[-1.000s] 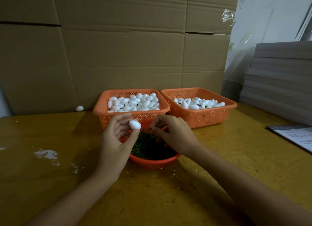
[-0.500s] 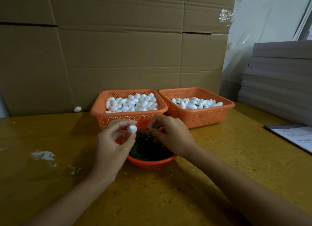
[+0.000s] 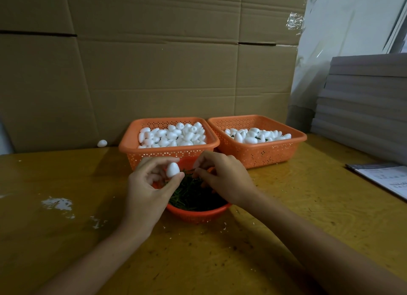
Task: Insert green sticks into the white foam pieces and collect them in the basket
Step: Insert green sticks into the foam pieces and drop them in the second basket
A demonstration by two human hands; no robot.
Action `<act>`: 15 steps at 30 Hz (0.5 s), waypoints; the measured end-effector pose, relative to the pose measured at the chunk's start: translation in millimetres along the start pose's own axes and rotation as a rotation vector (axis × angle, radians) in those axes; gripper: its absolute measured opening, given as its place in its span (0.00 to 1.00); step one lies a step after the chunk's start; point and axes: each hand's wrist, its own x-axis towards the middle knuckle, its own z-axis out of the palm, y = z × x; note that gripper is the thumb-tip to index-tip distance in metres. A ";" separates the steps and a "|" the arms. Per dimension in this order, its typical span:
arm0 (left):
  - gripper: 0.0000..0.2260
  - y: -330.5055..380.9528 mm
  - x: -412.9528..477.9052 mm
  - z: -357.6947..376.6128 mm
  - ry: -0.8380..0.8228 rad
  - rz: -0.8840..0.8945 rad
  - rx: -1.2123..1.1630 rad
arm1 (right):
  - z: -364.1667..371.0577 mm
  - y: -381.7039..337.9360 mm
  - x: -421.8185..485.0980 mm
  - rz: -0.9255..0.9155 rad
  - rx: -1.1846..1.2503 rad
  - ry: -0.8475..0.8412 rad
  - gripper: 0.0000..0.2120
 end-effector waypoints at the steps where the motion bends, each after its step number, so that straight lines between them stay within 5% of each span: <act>1: 0.12 0.7 -0.3 0.1 0.001 -0.010 -0.022 | 0.0 0.0 -0.1 0.001 0.002 -0.003 0.02; 15: 0.11 -1.5 2.4 -0.7 0.066 -0.026 -0.141 | -9.7 -2.0 0.4 0.080 0.281 -0.145 0.02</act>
